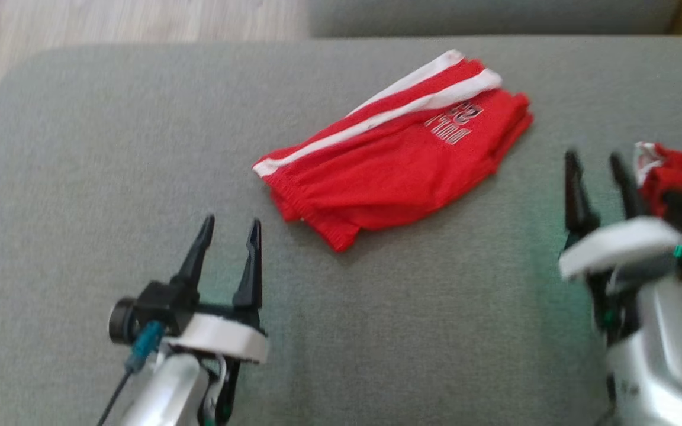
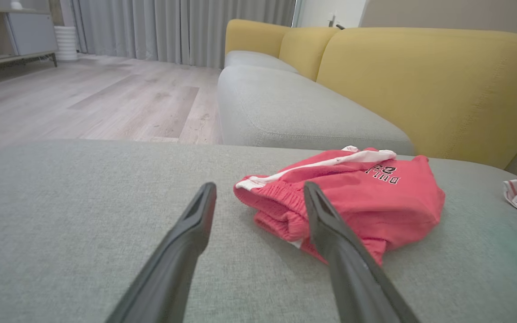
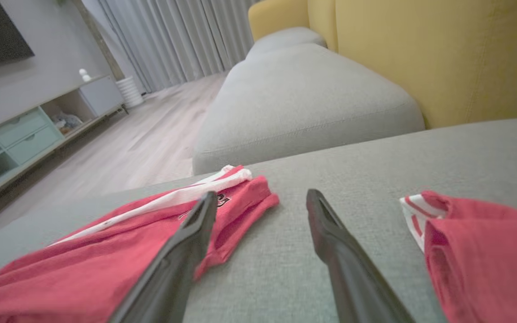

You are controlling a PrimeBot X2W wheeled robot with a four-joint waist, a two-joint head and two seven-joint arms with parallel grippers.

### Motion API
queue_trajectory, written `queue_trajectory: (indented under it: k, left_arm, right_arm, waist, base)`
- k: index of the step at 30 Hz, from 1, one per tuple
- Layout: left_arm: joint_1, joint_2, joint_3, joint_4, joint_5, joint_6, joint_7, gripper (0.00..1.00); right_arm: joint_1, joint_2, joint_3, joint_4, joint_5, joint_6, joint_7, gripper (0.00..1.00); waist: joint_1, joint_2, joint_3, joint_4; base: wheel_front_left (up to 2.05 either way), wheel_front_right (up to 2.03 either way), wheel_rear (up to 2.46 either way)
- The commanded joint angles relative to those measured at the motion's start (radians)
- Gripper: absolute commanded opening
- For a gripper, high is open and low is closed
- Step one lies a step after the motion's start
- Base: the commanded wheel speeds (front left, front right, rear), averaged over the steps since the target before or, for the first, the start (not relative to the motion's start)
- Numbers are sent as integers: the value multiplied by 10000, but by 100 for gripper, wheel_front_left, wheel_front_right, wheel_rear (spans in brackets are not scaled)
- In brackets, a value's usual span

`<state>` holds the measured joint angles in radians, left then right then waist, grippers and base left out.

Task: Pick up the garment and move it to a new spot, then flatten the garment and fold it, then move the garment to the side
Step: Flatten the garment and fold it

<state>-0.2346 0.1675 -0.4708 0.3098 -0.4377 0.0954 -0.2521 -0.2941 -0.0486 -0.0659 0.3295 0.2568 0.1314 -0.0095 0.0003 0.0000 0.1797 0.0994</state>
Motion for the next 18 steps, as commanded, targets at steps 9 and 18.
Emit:
queue_trajectory:
  k: [9, 18]
  left_arm:
    - [-1068, -418, 634, 55, 417, -468, -97, 100]
    - [-1381, -757, 767, 618, 621, -692, -97, 100]
  right_arm:
    - [-3595, -17, -1003, 2463, -614, -7, 1689, 100]
    - [-5386, -219, -2359, 5277, -2687, -7, 1990, 100]
  waist:
    - [-3, 0, 1316, 926]
    - [-3, 0, 1658, 1462]
  base:
    - [0, 0, 0]
    - [0, 0, 0]
